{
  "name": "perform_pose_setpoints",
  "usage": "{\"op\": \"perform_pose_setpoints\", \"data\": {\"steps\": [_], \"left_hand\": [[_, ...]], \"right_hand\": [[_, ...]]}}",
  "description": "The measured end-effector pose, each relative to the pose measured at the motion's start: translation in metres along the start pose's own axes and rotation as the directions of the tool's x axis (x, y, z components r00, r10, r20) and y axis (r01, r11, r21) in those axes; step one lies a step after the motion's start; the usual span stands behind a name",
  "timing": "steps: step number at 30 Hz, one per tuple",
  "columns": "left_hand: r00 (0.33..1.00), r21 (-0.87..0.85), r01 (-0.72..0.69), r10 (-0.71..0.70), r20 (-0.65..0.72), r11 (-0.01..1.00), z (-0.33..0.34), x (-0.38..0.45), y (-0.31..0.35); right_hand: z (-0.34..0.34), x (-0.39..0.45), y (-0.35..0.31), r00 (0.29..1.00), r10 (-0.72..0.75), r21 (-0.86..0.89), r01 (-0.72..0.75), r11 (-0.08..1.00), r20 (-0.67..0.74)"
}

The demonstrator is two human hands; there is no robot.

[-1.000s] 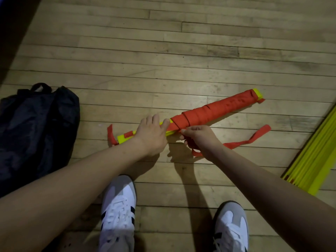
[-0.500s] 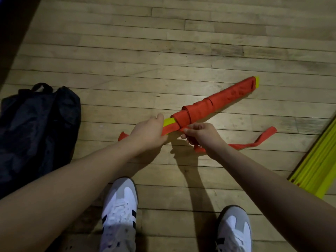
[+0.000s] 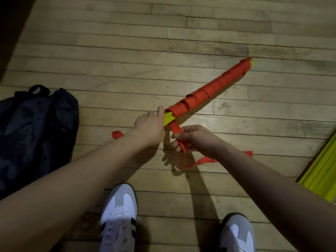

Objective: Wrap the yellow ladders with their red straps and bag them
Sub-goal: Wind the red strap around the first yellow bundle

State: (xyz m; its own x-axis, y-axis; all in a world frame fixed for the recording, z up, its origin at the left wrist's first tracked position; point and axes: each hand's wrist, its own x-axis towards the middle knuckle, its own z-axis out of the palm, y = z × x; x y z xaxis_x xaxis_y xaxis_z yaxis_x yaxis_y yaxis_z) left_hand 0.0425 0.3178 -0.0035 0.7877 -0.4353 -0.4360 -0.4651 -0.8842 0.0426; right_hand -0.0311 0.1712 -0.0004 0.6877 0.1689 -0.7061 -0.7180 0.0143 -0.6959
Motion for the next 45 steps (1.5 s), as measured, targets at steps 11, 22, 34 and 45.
{"op": "perform_pose_setpoints", "data": {"steps": [11, 22, 34, 45], "left_hand": [[0.998, -0.037, -0.01, 0.013, 0.063, 0.999, 0.011, -0.018, -0.003], [0.994, 0.086, -0.105, 0.103, 0.02, 0.991, 0.014, -0.04, 0.001], [0.999, -0.007, -0.016, 0.016, 0.038, 1.0, 0.006, -0.037, 0.016], [0.991, 0.06, -0.132, 0.132, 0.004, 0.989, 0.007, -0.04, 0.013]], "right_hand": [[0.0, -0.005, 0.012, 0.977, -0.023, -0.054, 0.011, 0.998, -0.213], [0.008, -0.016, 0.013, 0.969, -0.095, -0.013, 0.094, 0.995, -0.227], [0.014, -0.026, 0.019, 0.991, -0.105, -0.168, 0.089, 0.982, -0.084], [0.005, -0.03, 0.03, 0.99, -0.081, -0.132, 0.065, 0.989, -0.115]]}}
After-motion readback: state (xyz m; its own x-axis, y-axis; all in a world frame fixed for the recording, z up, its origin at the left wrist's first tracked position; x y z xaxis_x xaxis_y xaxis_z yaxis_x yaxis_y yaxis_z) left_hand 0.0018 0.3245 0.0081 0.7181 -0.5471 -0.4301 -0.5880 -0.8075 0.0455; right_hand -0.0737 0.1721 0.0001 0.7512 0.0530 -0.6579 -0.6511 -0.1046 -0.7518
